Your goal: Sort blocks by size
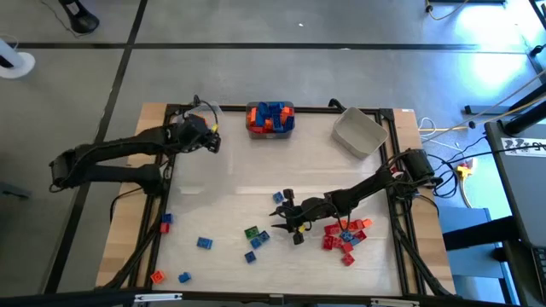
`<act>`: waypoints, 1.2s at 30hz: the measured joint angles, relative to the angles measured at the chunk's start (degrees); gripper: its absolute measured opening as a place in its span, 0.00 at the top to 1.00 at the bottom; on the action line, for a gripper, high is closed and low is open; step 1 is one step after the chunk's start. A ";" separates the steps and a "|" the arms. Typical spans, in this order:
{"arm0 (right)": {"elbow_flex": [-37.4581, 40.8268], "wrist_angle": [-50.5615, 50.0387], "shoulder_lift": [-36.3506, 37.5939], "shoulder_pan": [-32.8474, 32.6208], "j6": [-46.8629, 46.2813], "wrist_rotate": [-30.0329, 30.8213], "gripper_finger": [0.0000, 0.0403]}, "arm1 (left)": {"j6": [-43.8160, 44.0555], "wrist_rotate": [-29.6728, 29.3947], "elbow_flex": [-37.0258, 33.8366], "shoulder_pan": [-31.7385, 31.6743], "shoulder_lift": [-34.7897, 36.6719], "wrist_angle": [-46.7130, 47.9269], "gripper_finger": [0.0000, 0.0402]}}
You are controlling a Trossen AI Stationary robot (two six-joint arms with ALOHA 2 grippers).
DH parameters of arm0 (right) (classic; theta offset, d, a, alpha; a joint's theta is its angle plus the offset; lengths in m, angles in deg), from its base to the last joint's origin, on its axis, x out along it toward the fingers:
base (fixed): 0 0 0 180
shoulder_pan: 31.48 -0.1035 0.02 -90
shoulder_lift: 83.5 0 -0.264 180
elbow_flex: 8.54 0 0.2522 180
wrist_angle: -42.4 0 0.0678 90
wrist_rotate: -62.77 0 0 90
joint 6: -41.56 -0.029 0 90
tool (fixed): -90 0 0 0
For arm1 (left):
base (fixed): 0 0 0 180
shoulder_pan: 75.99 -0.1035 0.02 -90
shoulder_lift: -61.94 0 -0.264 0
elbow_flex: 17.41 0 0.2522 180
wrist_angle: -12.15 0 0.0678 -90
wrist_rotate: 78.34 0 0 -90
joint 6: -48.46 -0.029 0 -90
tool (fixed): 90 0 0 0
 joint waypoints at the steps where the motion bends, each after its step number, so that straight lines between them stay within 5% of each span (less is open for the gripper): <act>1: 0.01 0.00 0.00 0.01 0.00 0.00 0.59 | -0.85 -0.03 0.00 -1.45 -0.03 0.00 0.67; 15: 0.01 0.00 0.00 0.00 0.01 0.00 0.59 | -8.57 -0.02 0.00 -13.98 -0.03 -0.24 0.63; 30: 0.02 -0.04 0.00 0.00 0.01 0.00 0.59 | -10.24 0.14 0.00 -16.11 0.00 -0.37 0.48; 36: 0.01 -0.50 0.00 0.01 0.04 0.00 0.59 | -12.04 6.84 0.00 -9.72 3.11 -0.44 0.46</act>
